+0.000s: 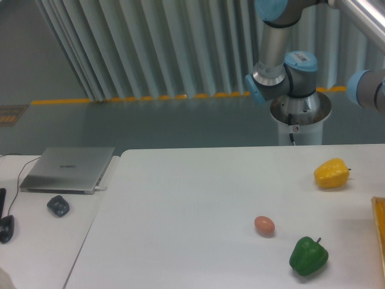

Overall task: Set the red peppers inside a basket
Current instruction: 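Release the red pepper and withdraw the gripper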

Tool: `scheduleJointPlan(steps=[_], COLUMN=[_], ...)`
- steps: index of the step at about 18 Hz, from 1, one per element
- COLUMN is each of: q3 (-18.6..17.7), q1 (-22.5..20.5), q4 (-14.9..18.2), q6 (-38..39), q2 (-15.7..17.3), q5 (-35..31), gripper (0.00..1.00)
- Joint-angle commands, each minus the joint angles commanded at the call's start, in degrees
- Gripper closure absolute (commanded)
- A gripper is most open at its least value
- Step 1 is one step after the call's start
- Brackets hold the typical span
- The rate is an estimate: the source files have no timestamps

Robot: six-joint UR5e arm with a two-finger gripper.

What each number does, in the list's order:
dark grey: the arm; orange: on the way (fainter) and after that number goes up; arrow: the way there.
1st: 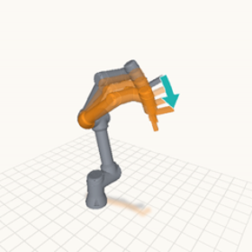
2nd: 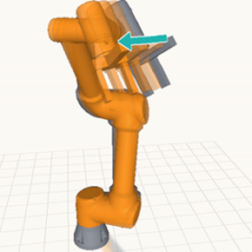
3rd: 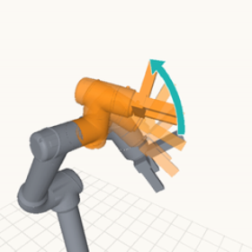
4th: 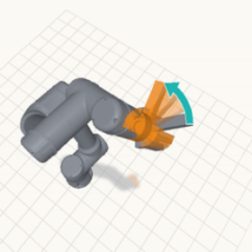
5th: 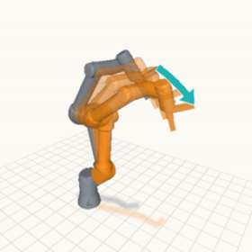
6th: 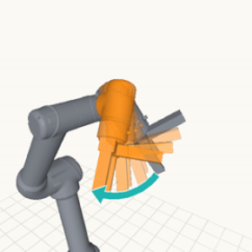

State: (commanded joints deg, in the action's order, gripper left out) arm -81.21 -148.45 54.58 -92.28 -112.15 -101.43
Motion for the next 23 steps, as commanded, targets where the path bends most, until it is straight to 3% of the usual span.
scheduleJointPlan(steps=[18,23], q3=[-1.67,-2.37], q1=[2.2,4.48], q4=[0.52,6.84], q6=[1.14,1.05], q2=[1.67,2.99], q5=[0.96,1.41], gripper=[0.0,0.0])
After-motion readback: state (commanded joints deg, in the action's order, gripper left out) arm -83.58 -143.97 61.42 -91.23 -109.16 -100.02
